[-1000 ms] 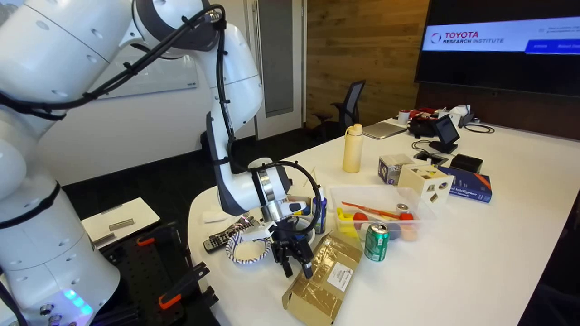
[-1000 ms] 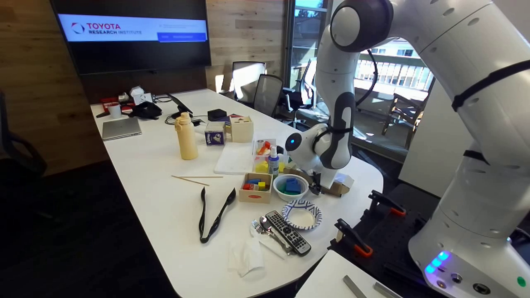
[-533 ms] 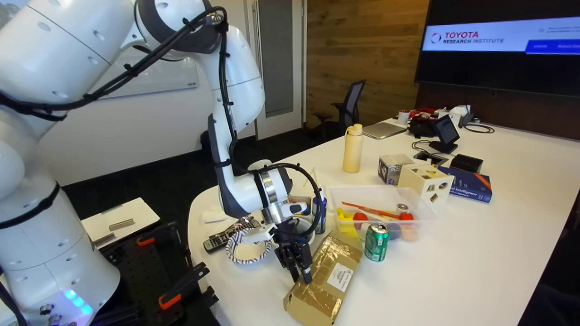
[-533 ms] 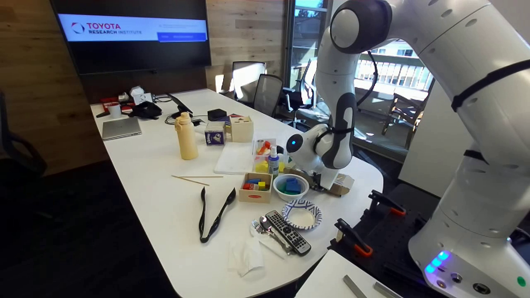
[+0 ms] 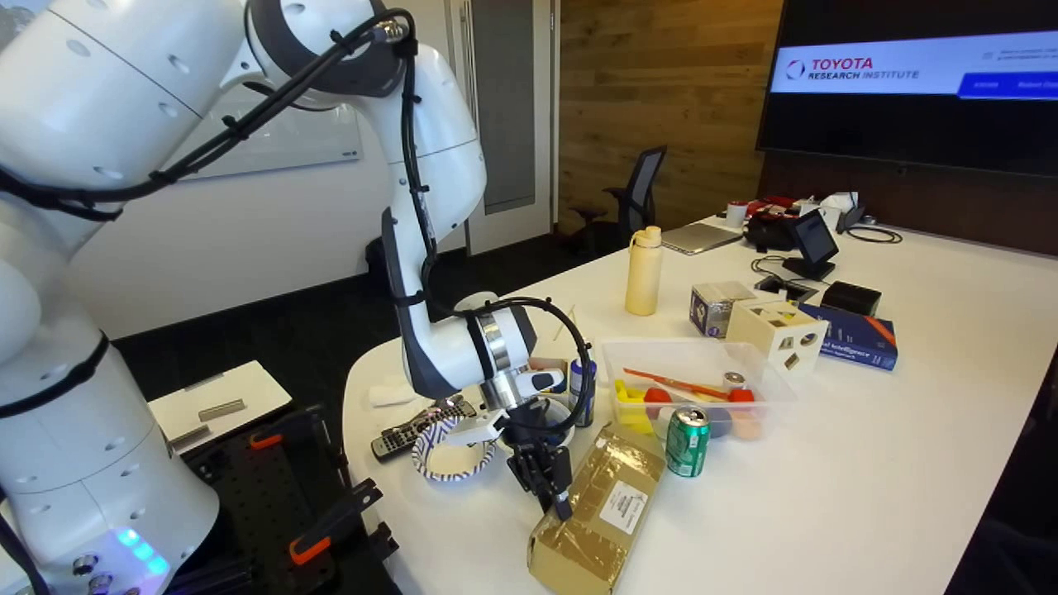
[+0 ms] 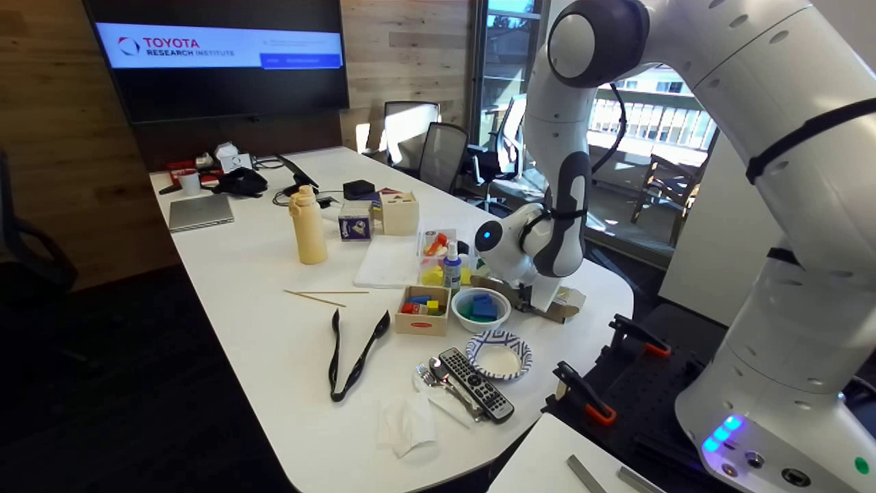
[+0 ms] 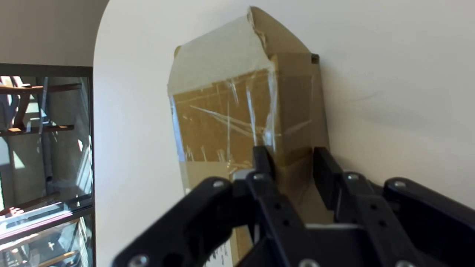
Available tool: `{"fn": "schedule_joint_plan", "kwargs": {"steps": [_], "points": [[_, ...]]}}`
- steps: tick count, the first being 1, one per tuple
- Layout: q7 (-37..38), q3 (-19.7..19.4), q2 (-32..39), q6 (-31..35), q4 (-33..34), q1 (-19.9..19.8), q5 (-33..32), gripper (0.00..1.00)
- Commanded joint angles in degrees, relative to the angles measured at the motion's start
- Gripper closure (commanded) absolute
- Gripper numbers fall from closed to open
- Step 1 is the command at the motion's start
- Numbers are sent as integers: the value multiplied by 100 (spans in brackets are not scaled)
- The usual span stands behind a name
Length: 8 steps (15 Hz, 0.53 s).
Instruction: Open the brown box.
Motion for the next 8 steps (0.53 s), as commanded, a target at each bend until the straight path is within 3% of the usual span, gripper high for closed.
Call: {"fn": "schedule_joint_plan", "kwargs": {"steps": [1, 8], "points": [[-340, 277, -101, 68, -29, -412, 36, 83], [-2485, 619, -512, 295, -125, -1221, 1338, 77]]}}
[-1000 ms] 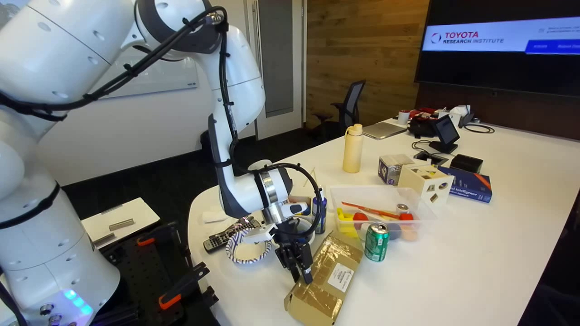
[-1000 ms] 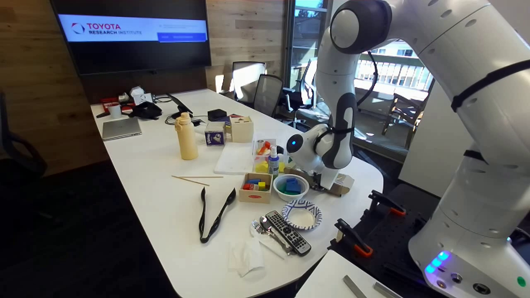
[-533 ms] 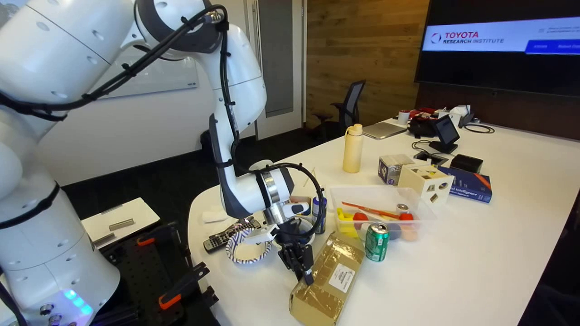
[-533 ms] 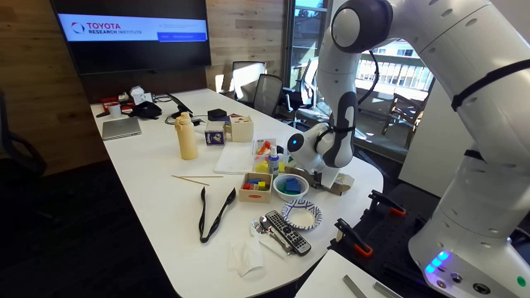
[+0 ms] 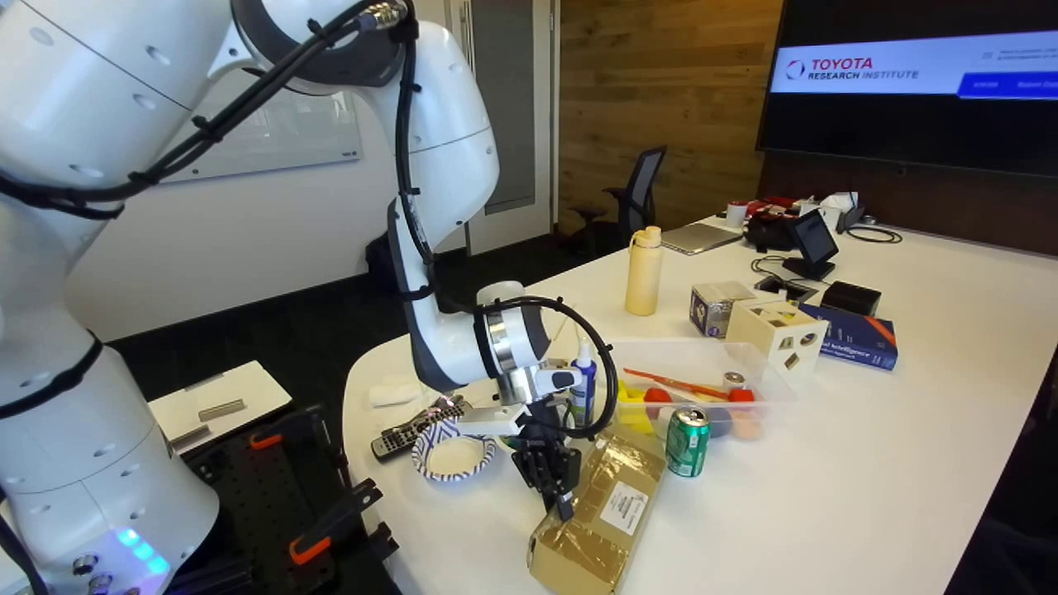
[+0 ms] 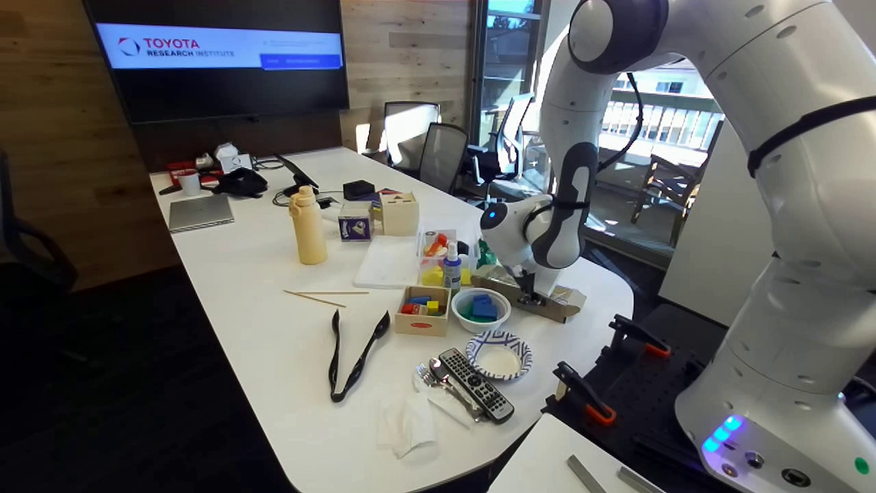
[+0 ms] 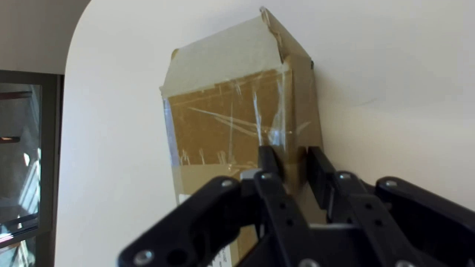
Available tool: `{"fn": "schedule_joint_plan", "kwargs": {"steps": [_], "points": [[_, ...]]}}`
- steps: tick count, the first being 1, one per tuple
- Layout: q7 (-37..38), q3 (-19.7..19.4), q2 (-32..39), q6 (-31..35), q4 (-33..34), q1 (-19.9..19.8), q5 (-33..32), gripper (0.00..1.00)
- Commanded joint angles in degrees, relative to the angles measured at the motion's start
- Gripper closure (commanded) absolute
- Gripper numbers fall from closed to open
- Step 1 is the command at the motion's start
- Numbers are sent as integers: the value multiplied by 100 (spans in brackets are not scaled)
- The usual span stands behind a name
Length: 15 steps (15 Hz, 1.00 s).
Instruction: Open the brown box.
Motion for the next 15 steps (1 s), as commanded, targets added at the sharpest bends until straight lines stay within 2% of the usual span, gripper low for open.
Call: {"fn": "schedule_joint_plan", "kwargs": {"steps": [1, 3, 5, 8, 15], "points": [[-1318, 154, -267, 266, -135, -445, 808, 80], [-2149, 177, -352, 340, -153, -551, 1383, 83], [-2930, 185, -432, 365, -166, -610, 1976, 93], [-3812, 136, -574, 293, -162, -607, 2747, 97], [-4910, -136, -943, 289, -292, -510, 3853, 96]]}}
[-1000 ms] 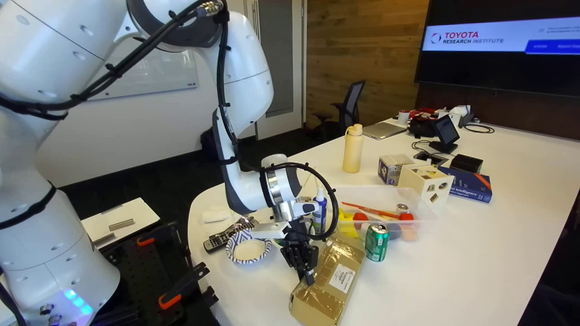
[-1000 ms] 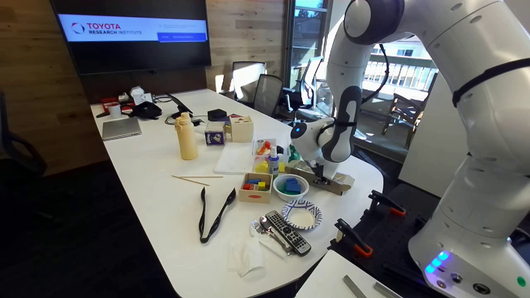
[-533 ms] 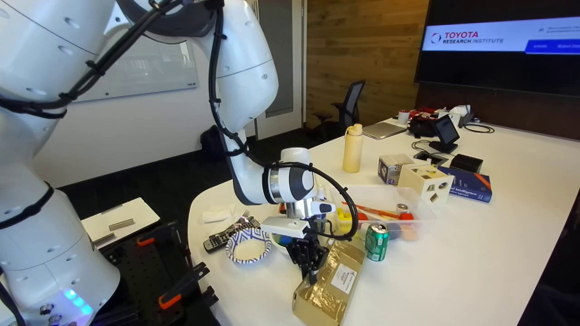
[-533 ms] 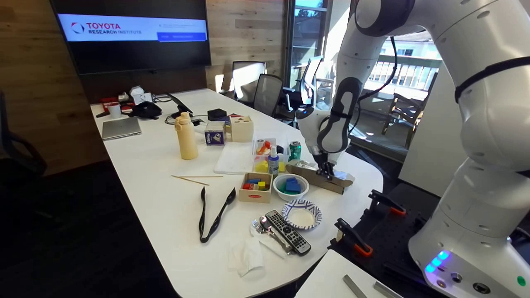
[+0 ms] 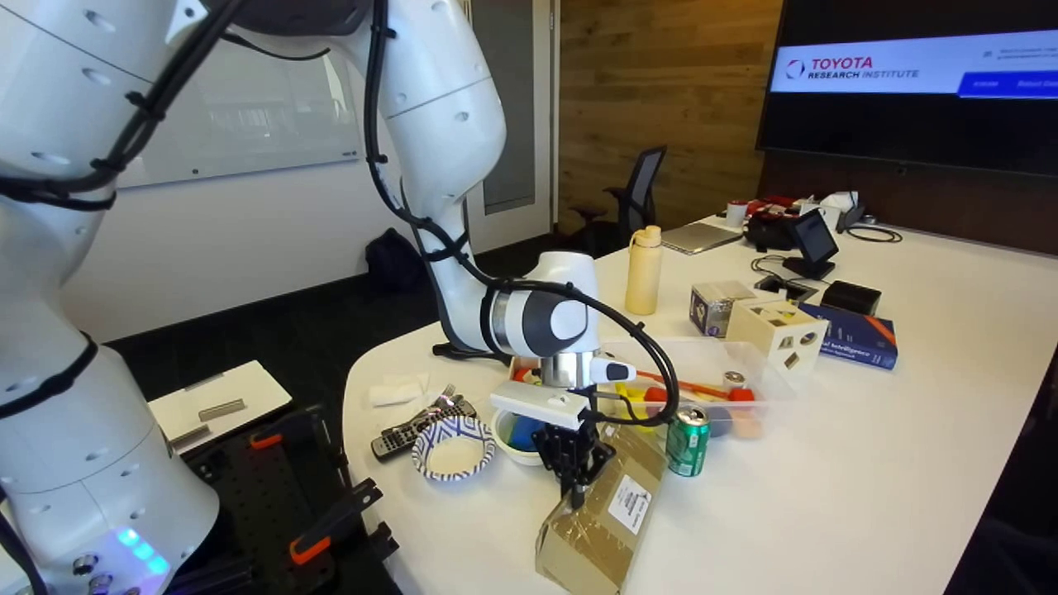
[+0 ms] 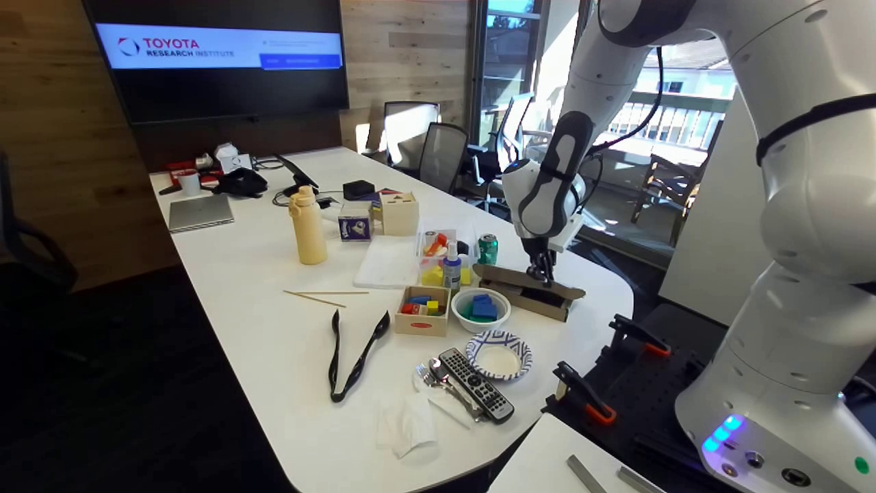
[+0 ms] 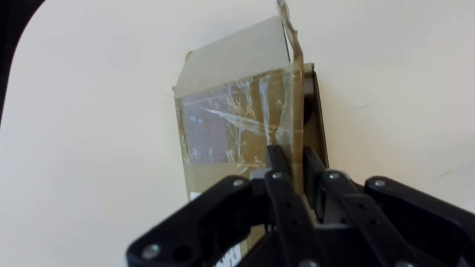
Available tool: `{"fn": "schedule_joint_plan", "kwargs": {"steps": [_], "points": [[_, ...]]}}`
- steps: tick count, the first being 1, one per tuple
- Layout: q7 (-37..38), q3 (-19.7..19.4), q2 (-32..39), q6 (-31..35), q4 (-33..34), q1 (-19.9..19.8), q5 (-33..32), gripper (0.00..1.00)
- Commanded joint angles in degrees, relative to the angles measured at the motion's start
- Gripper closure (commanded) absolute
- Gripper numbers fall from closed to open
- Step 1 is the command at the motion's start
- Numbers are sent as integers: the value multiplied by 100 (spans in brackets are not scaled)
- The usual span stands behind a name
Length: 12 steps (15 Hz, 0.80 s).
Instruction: Open the brown box.
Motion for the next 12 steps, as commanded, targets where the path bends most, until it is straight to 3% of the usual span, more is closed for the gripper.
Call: {"fn": "schedule_joint_plan", "kwargs": {"steps": [1, 7, 9, 10, 12], "points": [[-499, -121, -300, 53, -186, 55, 506, 96], [-1184, -76, -429, -117, -51, -187, 1314, 96], [-1161, -188, -468, -133, 3, -145, 1436, 86], [-1078, -255, -486, -125, 18, -105, 1458, 63], [-903, -409, -514, -66, 24, -1, 1433, 60]]}}
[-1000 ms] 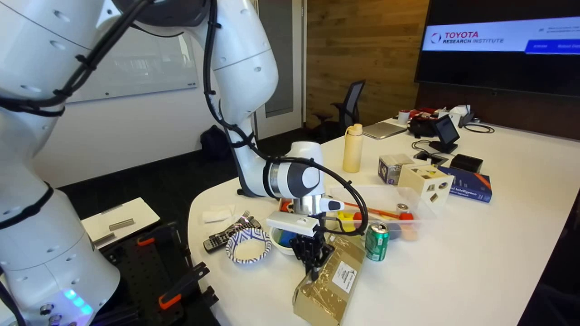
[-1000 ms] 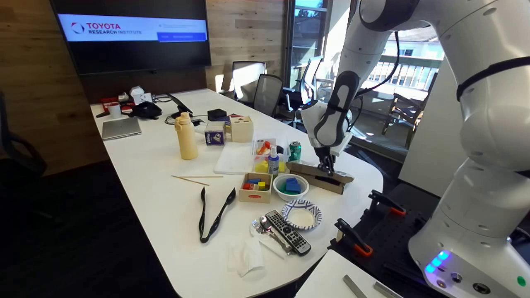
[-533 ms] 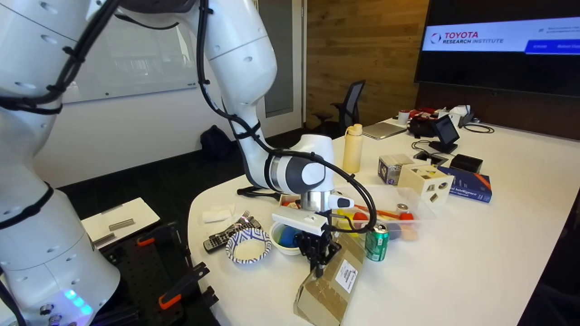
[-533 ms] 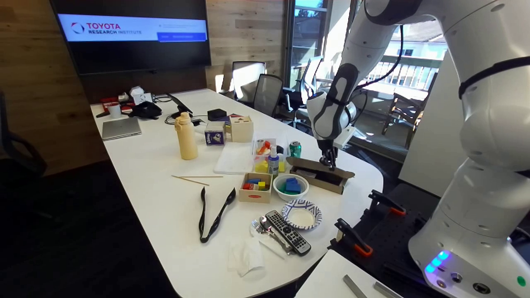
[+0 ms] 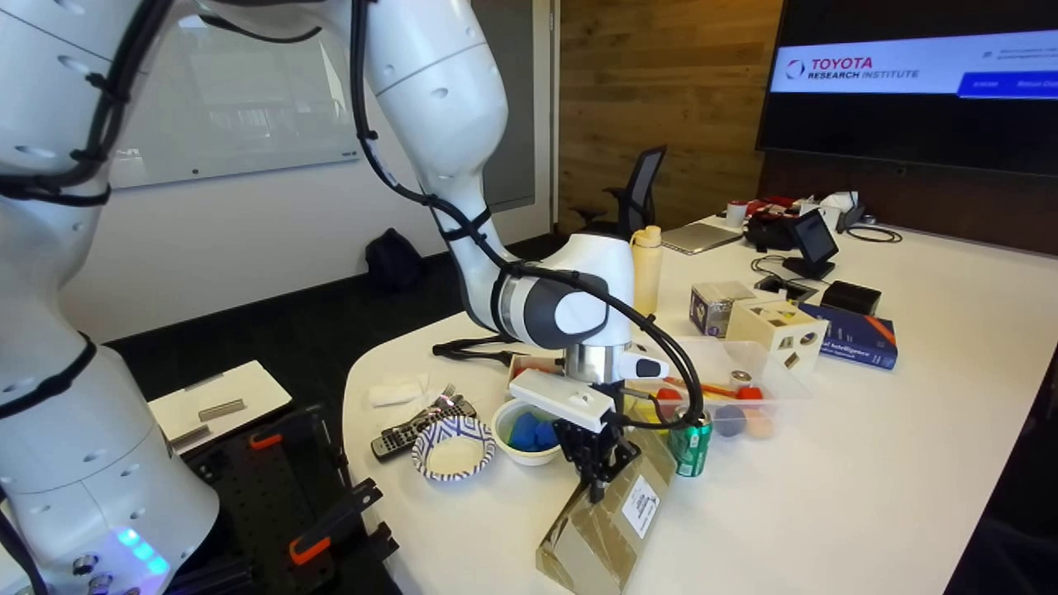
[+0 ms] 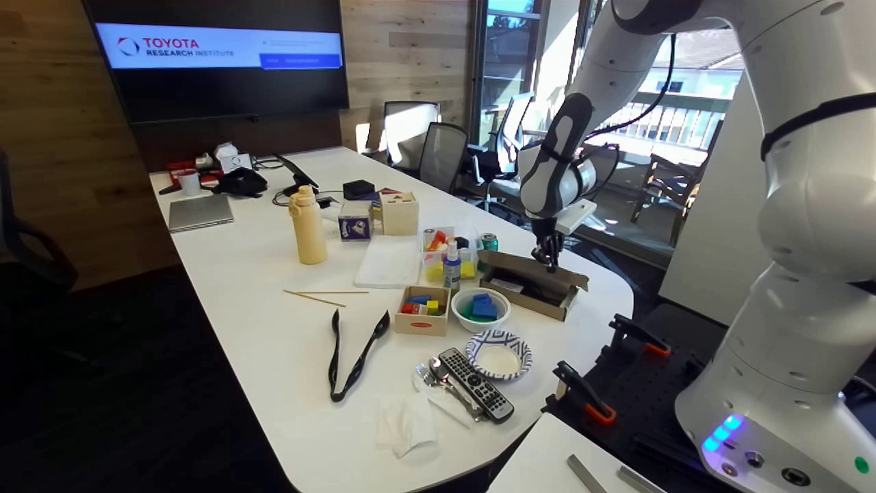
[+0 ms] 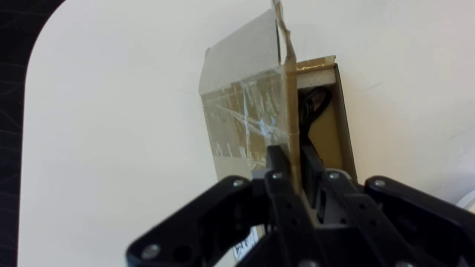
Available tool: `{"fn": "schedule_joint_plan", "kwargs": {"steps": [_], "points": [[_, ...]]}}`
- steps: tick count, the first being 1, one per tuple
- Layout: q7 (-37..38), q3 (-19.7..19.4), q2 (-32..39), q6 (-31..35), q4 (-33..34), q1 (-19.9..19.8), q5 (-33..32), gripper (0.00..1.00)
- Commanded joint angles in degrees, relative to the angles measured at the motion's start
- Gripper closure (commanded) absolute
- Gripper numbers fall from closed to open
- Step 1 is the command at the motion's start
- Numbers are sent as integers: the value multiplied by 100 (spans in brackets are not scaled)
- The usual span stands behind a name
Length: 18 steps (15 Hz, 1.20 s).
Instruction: Open the brown box.
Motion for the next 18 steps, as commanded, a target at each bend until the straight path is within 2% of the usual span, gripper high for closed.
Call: {"fn": "schedule_joint_plan", "kwargs": {"steps": [1, 8, 11, 14, 16, 18], "points": [[199, -257, -200, -31, -18, 170, 76, 52], [861, -727, -174, 23, 10, 535, -78, 0], [1131, -884, -137, 127, -137, 853, -290, 0], [2337, -1515, 136, 559, -416, 1791, -1159, 0], [3252, -1979, 551, 832, -458, 2514, -1737, 0], [3980, -2268, 960, 1001, -421, 3064, -2118, 0]]}}
